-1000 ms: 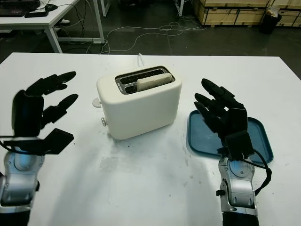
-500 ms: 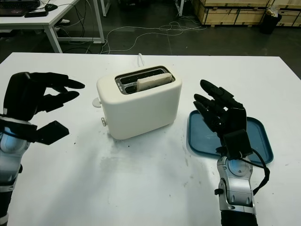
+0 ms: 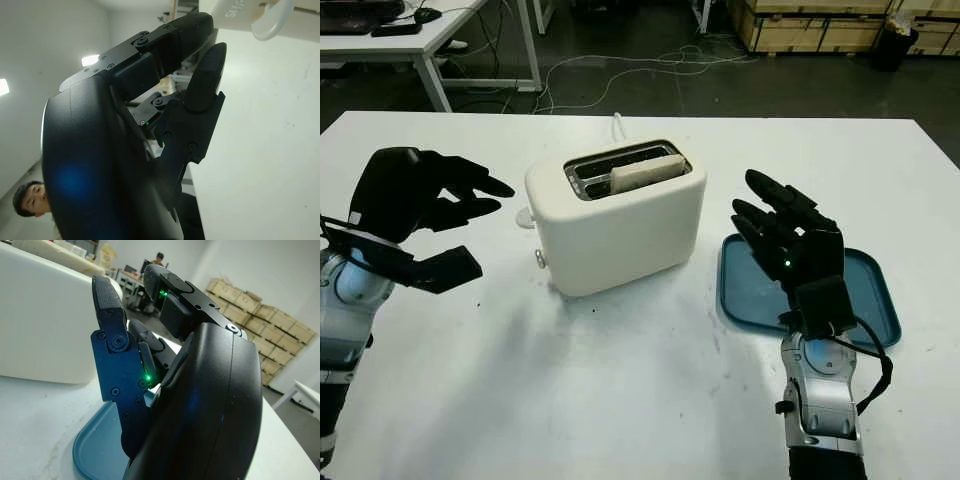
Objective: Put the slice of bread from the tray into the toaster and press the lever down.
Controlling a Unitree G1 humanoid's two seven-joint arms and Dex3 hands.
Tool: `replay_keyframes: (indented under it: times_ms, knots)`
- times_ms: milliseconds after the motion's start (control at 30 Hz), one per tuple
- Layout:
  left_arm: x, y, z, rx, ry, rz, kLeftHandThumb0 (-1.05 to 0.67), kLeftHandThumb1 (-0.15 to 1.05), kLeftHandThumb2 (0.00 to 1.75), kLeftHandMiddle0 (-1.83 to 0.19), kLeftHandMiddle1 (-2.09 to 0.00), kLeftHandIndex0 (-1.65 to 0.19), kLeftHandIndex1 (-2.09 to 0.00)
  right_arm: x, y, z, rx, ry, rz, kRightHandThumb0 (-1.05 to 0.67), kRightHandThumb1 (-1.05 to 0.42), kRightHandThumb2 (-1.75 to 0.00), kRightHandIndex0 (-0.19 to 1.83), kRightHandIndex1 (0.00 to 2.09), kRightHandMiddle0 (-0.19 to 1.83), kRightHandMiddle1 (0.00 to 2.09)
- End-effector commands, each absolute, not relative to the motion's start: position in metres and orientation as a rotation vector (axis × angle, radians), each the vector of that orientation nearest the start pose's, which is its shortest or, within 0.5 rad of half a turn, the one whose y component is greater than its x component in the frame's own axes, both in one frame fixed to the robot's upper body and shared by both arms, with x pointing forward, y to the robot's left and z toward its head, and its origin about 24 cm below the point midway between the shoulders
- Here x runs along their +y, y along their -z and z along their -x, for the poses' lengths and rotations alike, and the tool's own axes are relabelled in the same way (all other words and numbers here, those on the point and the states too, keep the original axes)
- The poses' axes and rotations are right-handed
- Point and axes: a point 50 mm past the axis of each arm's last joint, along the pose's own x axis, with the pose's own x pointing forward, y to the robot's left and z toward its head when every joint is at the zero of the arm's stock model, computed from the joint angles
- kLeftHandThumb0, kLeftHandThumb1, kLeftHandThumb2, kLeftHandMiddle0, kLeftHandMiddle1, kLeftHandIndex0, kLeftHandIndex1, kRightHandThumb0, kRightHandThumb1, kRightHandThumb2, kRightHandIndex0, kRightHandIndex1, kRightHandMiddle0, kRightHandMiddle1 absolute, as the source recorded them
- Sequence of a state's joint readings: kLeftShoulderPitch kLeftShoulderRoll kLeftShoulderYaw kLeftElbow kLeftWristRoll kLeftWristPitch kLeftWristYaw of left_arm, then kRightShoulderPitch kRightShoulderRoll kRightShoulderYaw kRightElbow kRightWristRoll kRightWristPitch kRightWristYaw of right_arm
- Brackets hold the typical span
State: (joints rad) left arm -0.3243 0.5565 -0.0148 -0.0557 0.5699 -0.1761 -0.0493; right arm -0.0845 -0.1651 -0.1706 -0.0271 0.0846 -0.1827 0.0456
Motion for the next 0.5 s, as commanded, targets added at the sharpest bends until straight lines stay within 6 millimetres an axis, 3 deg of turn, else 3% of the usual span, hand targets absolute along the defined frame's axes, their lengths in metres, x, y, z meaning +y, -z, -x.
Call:
replay_keyframes:
  times_ms: [0,467]
  knots:
    - [0.198,-0.176,-0.300,-0.529,0.075,-1.190,-0.18,0.72,0.00,-1.20,-0.68,-1.33,-0.06,-0.210,-0.100,-0.263,-0.344,0.101,0.080,-0.50,-0.91,0.00,0.91,0.01,0.81,0.00]
    - [0.192,-0.174,-0.313,-0.503,0.147,-1.248,-0.18,0.71,0.00,-1.21,-0.72,-1.35,-0.05,-0.211,-0.101,-0.263,-0.359,0.102,0.076,-0.47,-0.91,0.00,0.91,0.01,0.82,0.00]
